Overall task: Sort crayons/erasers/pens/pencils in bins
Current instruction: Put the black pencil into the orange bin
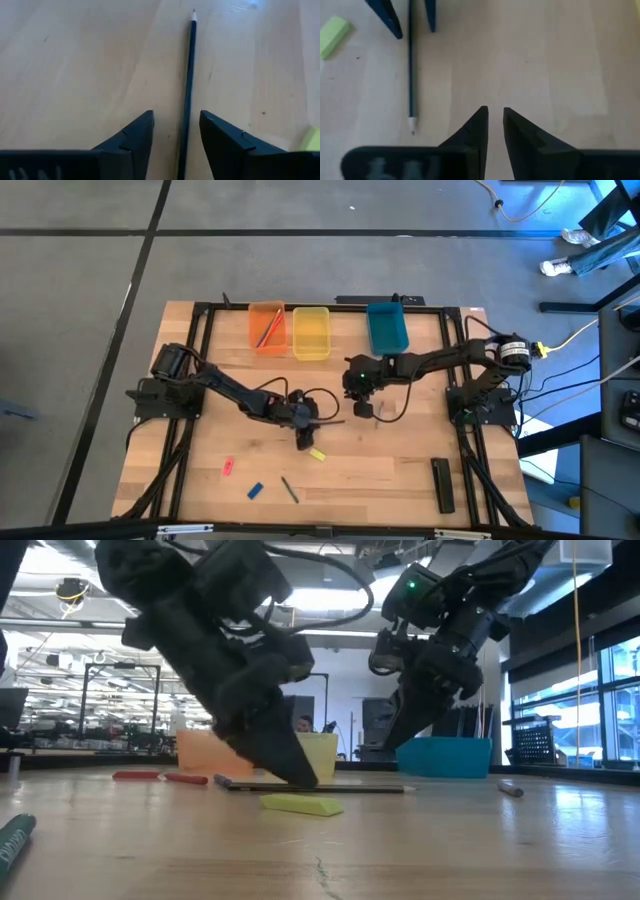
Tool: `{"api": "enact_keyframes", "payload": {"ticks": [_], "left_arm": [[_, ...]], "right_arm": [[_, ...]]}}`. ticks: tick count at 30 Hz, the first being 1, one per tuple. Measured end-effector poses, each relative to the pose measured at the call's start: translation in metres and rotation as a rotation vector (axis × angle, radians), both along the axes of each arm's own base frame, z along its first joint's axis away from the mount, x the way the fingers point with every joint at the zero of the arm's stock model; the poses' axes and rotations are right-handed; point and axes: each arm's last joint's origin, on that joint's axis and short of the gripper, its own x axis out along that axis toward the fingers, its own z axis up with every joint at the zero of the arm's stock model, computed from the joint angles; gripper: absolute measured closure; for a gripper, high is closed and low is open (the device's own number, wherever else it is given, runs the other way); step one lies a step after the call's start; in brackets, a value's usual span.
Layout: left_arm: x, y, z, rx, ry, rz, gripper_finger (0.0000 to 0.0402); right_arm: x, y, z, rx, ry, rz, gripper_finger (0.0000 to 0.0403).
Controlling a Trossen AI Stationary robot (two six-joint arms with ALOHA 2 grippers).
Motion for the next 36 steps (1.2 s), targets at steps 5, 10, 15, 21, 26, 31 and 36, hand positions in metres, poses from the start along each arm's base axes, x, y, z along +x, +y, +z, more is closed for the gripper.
{"api": "enact_keyframes", "payload": {"ticks": [5,10,15,21,26,31,36], "left_arm": [[-0.003,0.001,-0.004,-0.016,0.044,0.033,0.0269],[-0.01,0.0,-0.008,0.016,0.131,0.037,0.0327],[-0.016,-0.009,-0.009,0.084,0.183,-0.02,0.0371],[-0.016,-0.009,-0.01,0.106,0.154,0.038,0.0397],[-0.011,-0.007,-0.001,0.081,0.065,0.068,0.0392],[-0.016,0.007,0.029,0.151,0.014,0.167,0.0396],[-0.026,0.034,0.069,0.174,-0.057,0.296,0.0397]], "right_arm": [[0.0,0.002,0.0,-0.004,-0.001,0.007,0.0338],[0.004,-0.007,0.004,-0.157,-0.051,-0.08,0.0338],[0.013,-0.019,0.013,-0.21,-0.181,-0.159,0.0338],[0.015,-0.023,0.017,-0.228,-0.226,-0.154,0.0338],[0.01,-0.021,0.013,-0.21,-0.149,-0.152,0.0338],[-0.002,-0.02,0.019,-0.214,-0.119,-0.175,0.0338],[-0.021,-0.019,0.031,-0.245,-0.192,-0.238,0.0338]]}}
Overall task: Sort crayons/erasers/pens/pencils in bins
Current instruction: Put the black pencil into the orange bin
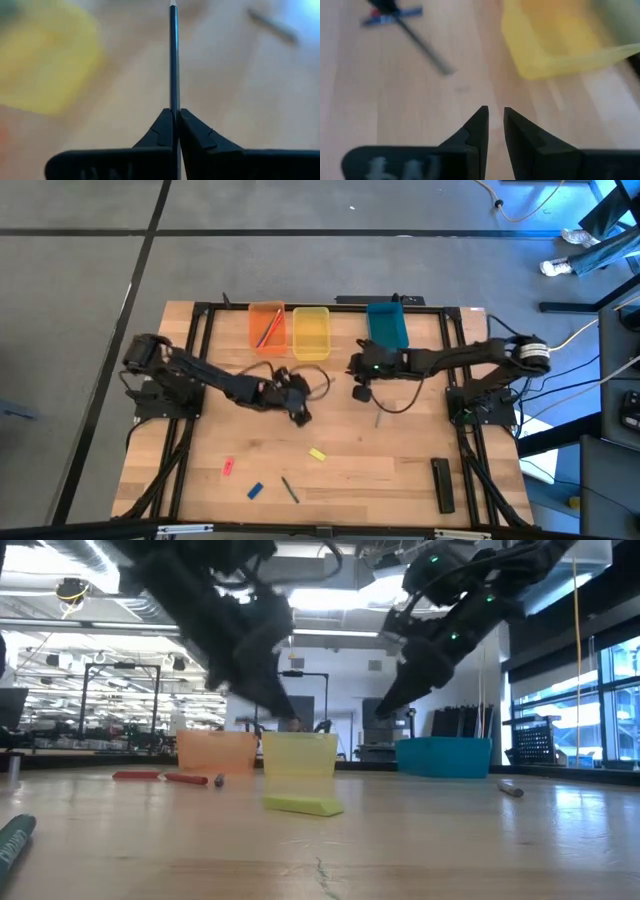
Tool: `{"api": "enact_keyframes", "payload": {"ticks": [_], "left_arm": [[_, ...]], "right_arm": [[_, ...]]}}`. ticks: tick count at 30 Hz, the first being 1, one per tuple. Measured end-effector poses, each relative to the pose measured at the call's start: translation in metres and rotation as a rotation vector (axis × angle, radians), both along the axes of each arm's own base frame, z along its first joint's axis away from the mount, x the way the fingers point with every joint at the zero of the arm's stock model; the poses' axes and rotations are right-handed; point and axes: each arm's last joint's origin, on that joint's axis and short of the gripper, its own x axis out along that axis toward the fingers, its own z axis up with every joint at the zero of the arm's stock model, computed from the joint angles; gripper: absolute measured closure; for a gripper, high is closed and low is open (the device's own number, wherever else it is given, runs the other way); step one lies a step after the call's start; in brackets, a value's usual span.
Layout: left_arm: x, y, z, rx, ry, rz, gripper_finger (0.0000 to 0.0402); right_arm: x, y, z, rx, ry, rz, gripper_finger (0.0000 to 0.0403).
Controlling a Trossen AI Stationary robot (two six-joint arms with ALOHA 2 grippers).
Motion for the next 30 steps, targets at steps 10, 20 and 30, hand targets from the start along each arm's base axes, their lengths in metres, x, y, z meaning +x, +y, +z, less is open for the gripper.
{"api": "enact_keyframes", "payload": {"ticks": [10,20,30], "left_arm": [[-0.048,0.1,0.053,0.214,0.01,0.493,0.04],[-0.084,0.172,0.012,0.026,0.086,0.752,0.0394],[-0.09,0.174,-0.009,-0.041,0.118,0.757,0.0389]], "right_arm": [[-0.022,0.006,-0.008,0.087,-0.231,0.021,0.0338],[-0.025,0.008,-0.014,0.112,-0.217,0.017,0.0338],[-0.024,0.01,-0.013,0.113,-0.225,0.028,0.0338]]}}
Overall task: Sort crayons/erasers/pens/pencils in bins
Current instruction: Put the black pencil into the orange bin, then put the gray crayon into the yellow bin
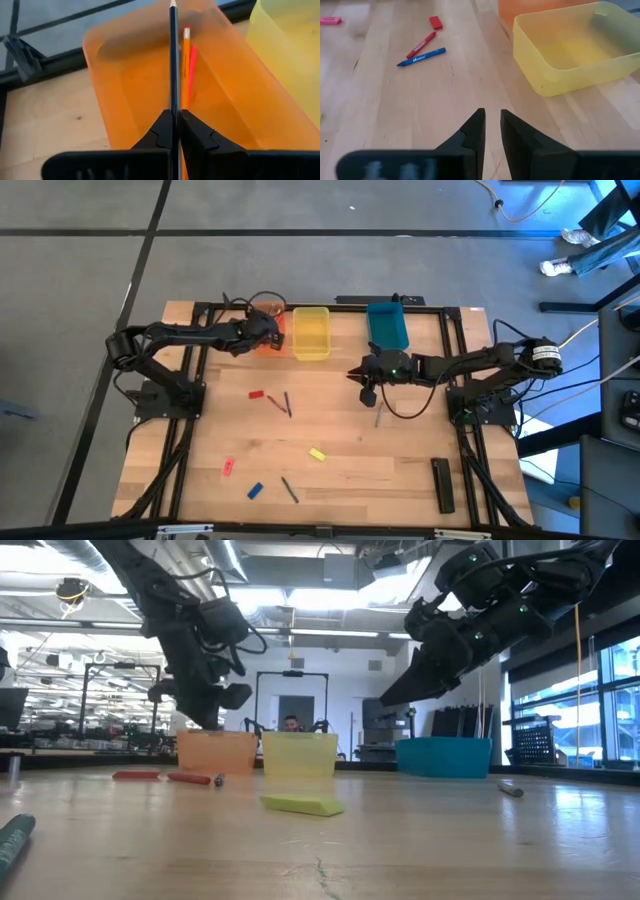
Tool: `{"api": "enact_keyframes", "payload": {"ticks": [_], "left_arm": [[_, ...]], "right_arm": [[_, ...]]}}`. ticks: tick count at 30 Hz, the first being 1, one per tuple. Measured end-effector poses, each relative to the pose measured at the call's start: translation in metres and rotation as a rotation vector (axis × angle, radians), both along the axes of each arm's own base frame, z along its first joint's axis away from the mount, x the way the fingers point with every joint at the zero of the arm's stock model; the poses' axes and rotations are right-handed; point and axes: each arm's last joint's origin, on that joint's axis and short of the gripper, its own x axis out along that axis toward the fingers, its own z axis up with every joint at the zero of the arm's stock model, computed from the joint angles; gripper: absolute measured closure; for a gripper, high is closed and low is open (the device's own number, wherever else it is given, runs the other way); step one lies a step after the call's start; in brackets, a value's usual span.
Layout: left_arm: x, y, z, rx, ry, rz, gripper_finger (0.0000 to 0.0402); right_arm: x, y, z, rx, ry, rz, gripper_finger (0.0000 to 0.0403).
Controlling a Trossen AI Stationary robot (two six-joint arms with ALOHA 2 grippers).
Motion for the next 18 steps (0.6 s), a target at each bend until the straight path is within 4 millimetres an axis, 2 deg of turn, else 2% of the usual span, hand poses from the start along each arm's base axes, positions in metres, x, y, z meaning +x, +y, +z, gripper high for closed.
{"api": "enact_keyframes", "payload": {"ticks": [6,18], "left_arm": [[-0.004,0.006,-0.001,-0.069,-0.054,0.006,0.0376],[-0.004,0.008,-0.002,-0.08,-0.062,-0.005,0.0295]], "right_arm": [[0.0,0.0,0.0,0.008,-0.003,-0.004,0.0338],[0.0,0.0,0.0,-0.005,0.001,0.014,0.0338]]}}
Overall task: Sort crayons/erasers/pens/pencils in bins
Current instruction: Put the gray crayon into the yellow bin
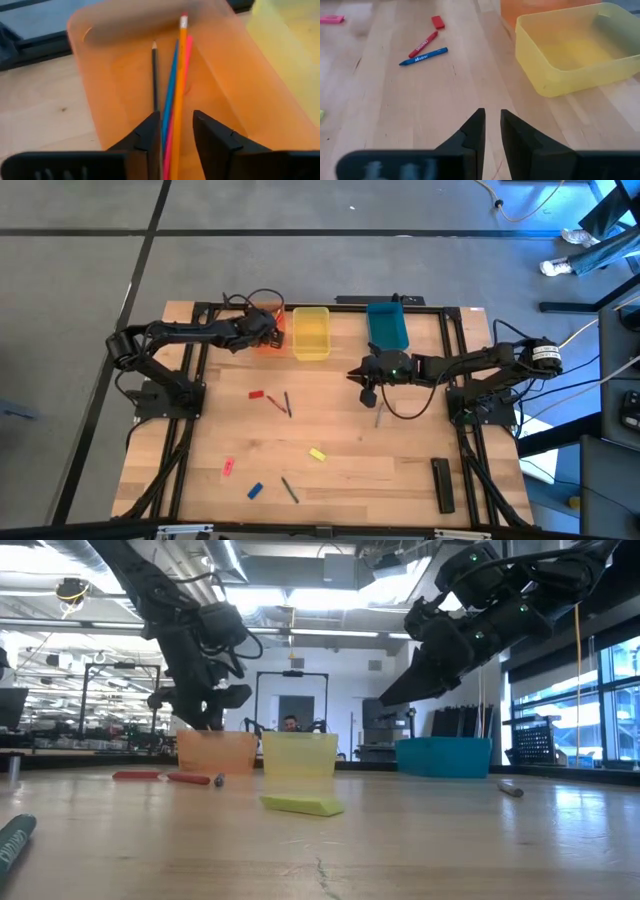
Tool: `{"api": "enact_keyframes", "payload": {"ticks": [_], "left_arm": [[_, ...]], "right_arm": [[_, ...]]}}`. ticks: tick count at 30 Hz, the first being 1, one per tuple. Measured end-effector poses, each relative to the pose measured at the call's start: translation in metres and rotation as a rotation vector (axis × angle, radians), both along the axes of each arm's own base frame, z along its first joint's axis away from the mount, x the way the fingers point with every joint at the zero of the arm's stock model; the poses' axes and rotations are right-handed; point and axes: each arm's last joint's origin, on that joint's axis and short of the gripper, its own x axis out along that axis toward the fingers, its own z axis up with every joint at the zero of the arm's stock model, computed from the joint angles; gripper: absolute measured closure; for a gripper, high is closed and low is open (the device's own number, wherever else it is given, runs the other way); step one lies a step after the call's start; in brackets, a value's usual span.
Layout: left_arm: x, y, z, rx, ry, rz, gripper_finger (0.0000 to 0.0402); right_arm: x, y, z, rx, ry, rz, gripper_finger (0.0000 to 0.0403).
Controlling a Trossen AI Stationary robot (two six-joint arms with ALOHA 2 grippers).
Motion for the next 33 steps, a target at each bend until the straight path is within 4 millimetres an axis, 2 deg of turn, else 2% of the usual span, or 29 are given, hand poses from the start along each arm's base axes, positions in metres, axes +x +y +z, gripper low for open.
{"api": "enact_keyframes", "payload": {"ticks": [8,12,17,21,29,33], "left_arm": [[0.027,-0.023,0.025,0.147,-0.137,-0.232,0.0288],[0.036,-0.043,0.039,0.223,-0.164,-0.366,0.0288],[0.046,-0.074,0.044,0.236,-0.169,-0.523,0.0288],[0.057,-0.101,0.035,0.204,-0.157,-0.642,0.0288],[0.081,-0.141,0.017,0.22,-0.21,-0.788,0.0288],[0.094,-0.156,0.004,0.268,-0.236,-0.854,0.0288]], "right_arm": [[0.001,0.006,0.001,0.053,-0.019,0.124,0.0338],[0.004,0.011,-0.002,0.037,-0.011,0.18,0.0338],[0.002,0.018,-0.012,0.069,0.062,0.315,0.0338],[0.0,0.025,-0.015,0.074,0.167,0.365,0.0338],[0.009,0.048,0.007,0.055,0.297,0.476,0.0338],[0.006,0.056,0.006,0.024,0.367,0.503,0.0338]]}}
